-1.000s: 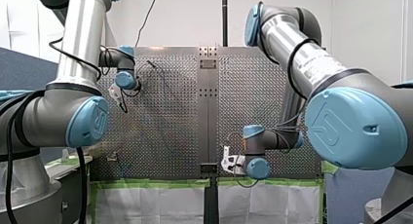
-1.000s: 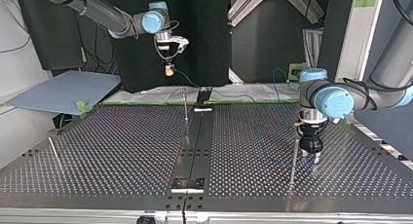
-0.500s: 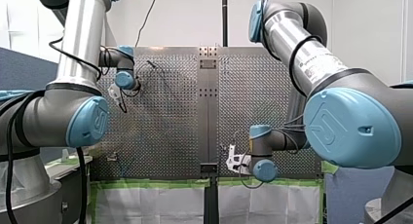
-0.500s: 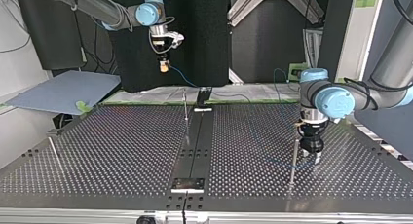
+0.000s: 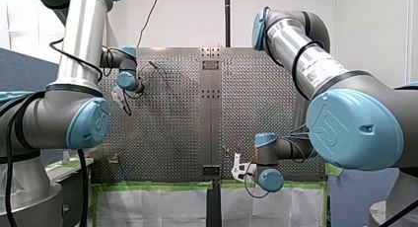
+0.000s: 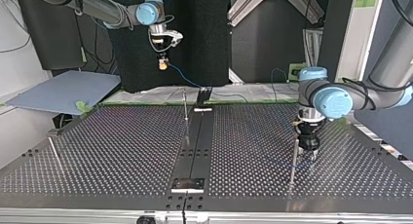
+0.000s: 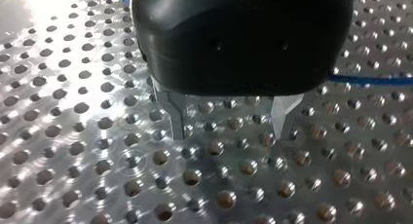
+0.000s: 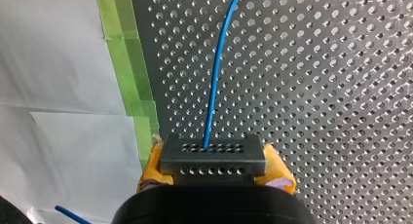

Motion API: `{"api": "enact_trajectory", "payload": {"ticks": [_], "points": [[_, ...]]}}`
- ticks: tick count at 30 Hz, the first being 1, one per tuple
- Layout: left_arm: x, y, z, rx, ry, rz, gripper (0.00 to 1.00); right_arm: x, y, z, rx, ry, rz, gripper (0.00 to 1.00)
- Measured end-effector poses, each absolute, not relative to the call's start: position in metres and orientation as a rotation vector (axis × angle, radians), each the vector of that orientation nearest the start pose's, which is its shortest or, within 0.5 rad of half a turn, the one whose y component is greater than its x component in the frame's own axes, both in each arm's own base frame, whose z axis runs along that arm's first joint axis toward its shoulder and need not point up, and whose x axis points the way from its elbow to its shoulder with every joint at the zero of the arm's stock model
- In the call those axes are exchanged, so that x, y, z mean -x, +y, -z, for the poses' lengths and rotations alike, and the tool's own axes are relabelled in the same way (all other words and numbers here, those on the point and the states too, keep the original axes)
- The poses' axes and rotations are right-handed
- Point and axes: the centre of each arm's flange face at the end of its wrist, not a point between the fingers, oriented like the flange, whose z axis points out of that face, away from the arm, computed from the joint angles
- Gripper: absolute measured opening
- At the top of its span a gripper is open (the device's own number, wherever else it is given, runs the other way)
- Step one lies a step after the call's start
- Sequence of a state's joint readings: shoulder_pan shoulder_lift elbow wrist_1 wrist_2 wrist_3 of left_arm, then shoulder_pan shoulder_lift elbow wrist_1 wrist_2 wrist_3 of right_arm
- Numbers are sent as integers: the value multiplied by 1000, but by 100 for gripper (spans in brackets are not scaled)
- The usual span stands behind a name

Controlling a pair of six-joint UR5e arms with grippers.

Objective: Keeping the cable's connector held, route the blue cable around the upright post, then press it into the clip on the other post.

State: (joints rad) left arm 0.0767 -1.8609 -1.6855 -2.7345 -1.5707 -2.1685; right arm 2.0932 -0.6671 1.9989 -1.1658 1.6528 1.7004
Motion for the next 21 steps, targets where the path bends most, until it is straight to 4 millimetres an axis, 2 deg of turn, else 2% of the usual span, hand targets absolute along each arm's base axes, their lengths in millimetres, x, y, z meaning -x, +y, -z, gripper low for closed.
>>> {"api": "enact_trajectory", "payload": {"ticks": [3,5,8,21], "points": [[-590,-91,-316,532,1495,443,95,-362,-378,70,-1633,-1172,-1487,0],[-590,-92,-316,543,1492,456,95,-362,-378,71,-1632,-1172,-1487,0],[-590,-92,-316,559,1488,470,100,-362,-378,71,-1633,-1171,-1487,0],[-584,-92,-312,594,1531,463,100,-362,-378,71,-1637,-1166,-1491,0]]}}
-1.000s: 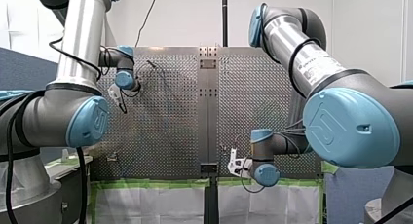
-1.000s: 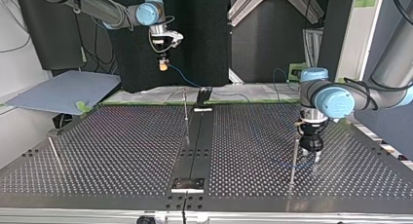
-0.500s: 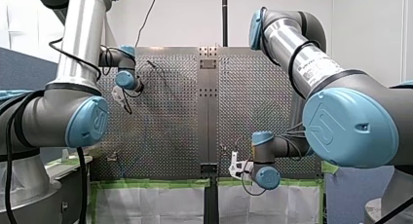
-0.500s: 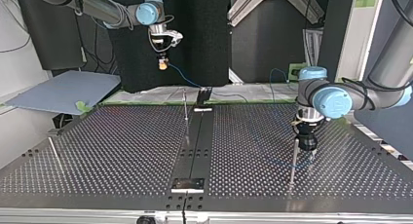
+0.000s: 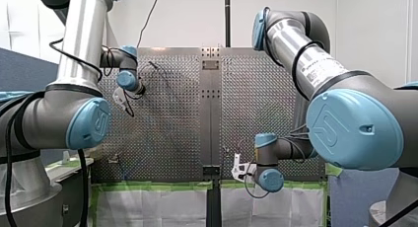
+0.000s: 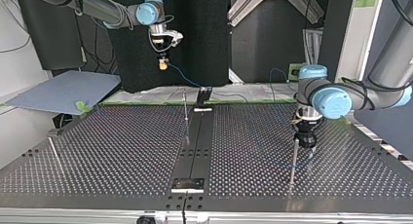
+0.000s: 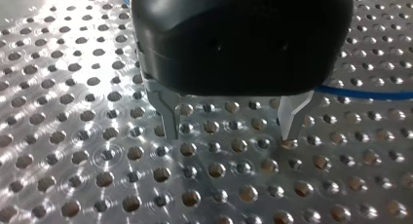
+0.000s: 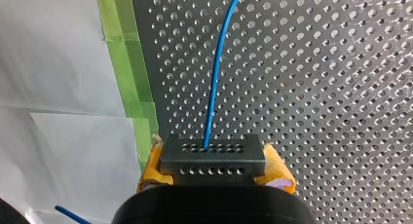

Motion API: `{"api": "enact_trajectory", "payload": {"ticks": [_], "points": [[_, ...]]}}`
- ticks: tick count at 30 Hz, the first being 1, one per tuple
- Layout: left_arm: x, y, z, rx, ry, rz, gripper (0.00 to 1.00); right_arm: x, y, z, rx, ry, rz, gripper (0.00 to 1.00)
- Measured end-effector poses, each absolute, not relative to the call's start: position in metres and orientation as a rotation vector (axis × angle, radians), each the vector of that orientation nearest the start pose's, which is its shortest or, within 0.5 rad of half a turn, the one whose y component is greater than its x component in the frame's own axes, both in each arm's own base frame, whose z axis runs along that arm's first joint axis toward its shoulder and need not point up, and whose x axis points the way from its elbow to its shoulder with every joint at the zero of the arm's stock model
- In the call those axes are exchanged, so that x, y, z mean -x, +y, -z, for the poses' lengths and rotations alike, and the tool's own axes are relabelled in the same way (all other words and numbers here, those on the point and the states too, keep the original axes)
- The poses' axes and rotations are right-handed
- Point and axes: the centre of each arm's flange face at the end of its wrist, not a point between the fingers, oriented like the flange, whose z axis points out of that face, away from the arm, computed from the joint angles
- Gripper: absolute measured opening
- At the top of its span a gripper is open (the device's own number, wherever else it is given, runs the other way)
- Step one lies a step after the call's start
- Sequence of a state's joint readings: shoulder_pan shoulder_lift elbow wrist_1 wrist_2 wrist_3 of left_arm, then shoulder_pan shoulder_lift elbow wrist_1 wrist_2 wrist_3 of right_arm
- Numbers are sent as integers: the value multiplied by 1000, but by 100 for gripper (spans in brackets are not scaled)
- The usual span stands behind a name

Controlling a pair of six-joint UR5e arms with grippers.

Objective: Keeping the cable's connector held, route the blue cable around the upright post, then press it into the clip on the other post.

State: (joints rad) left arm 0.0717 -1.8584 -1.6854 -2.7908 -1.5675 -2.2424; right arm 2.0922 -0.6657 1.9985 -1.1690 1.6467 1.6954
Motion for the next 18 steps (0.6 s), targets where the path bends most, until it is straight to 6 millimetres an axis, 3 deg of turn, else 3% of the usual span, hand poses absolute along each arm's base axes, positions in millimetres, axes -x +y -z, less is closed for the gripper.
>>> {"api": "enact_trajectory", "payload": {"ticks": [18], "points": [[-564,-100,-296,741,1675,587,100,-362,-378,71,-1637,-1166,-1491,0]]}}
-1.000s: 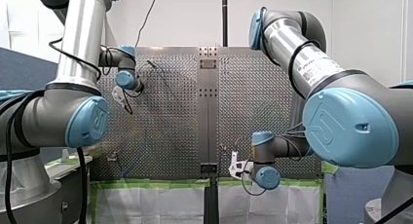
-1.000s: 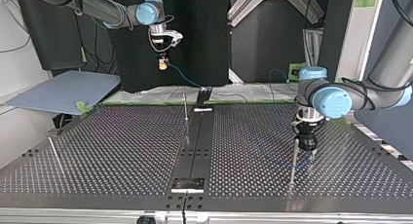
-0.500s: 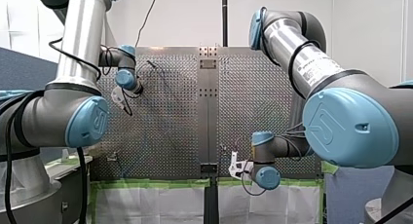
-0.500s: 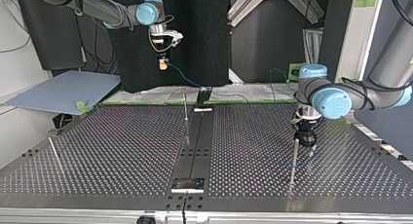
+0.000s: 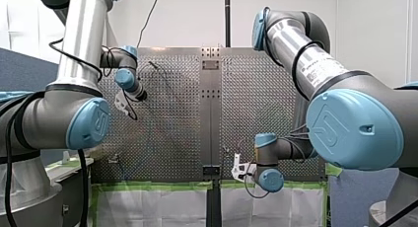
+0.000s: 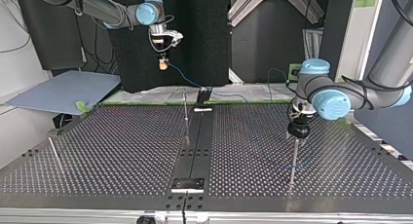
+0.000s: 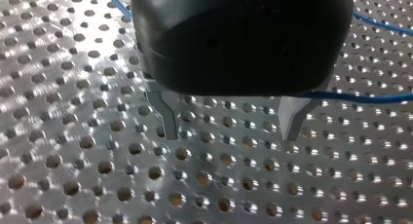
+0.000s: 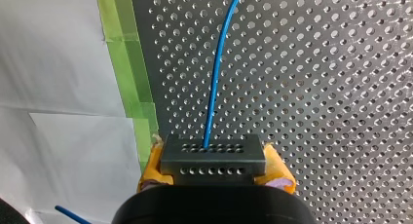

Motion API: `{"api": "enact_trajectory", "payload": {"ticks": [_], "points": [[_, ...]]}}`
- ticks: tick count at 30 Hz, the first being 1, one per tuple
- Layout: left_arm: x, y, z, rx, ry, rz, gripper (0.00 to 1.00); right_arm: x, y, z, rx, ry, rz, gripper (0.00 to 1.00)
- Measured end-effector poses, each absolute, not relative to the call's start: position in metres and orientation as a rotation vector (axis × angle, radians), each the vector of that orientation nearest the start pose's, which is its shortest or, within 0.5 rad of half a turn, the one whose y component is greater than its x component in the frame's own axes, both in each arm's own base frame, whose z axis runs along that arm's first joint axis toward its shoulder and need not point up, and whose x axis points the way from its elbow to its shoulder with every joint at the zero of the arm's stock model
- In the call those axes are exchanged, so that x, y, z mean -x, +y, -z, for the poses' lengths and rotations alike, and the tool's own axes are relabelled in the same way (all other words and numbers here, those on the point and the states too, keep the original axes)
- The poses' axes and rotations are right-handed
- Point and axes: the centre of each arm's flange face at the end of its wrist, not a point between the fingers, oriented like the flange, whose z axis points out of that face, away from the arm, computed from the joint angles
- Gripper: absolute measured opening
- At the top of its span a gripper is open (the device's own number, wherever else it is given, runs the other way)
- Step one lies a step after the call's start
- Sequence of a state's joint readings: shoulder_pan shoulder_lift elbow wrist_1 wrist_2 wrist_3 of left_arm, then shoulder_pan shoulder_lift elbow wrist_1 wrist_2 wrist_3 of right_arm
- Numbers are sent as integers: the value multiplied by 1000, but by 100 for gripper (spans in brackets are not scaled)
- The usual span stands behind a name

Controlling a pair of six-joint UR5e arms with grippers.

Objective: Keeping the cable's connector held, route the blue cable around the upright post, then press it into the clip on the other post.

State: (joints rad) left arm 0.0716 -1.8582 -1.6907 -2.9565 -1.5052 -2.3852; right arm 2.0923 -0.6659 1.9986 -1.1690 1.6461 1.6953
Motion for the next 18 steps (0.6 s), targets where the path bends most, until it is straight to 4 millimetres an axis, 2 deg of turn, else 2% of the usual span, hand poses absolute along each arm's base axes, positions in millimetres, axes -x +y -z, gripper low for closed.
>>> {"api": "enact_trajectory", "payload": {"ticks": [18], "points": [[-537,-109,-258,767,1777,616,100,-362,-378,71,-1637,-1166,-1491,0]]}}
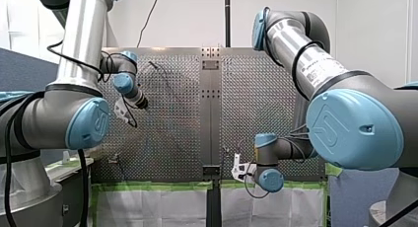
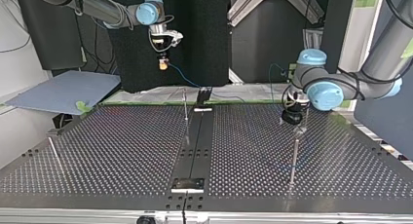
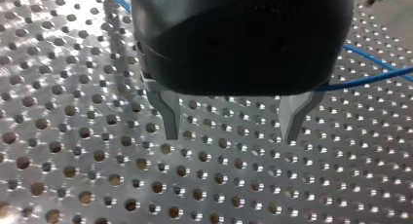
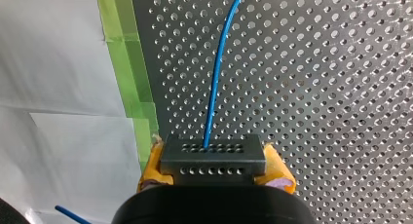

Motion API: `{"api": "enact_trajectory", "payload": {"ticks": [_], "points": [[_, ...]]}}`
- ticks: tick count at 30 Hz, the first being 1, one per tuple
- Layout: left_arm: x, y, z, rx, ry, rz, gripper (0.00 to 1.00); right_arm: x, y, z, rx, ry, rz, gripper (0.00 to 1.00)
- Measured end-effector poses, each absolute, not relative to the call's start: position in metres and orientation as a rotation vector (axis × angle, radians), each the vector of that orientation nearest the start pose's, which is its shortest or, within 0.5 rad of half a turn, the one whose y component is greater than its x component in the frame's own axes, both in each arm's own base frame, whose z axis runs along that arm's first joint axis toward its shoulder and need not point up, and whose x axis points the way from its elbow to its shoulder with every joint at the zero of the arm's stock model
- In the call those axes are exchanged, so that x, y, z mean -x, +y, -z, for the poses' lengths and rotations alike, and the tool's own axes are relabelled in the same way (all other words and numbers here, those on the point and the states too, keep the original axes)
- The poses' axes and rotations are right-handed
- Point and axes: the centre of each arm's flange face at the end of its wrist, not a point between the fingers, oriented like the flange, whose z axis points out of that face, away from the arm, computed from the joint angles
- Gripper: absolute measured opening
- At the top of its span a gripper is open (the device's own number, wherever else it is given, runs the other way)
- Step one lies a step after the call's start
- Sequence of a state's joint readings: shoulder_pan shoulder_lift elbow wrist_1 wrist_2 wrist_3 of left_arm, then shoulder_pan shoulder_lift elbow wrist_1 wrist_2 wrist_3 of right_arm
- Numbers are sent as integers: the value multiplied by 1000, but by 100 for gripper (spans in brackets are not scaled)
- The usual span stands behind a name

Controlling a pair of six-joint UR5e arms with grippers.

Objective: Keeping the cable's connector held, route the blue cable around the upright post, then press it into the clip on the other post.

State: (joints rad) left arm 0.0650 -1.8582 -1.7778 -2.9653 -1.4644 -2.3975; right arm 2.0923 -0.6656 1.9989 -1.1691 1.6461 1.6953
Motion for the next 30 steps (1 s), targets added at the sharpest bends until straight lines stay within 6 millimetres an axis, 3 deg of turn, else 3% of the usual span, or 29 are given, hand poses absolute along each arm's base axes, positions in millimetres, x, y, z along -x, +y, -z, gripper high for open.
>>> {"api": "enact_trajectory", "payload": {"ticks": [17,24,30], "points": [[-522,-128,-244,736,1825,648,100,-363,-378,71,-1640,-1164,-1491,0],[-512,-123,-233,794,1798,677,100,-362,-378,71,-1640,-1165,-1490,0],[-499,-119,-239,827,1739,717,100,-362,-378,71,-1640,-1164,-1492,0]]}}
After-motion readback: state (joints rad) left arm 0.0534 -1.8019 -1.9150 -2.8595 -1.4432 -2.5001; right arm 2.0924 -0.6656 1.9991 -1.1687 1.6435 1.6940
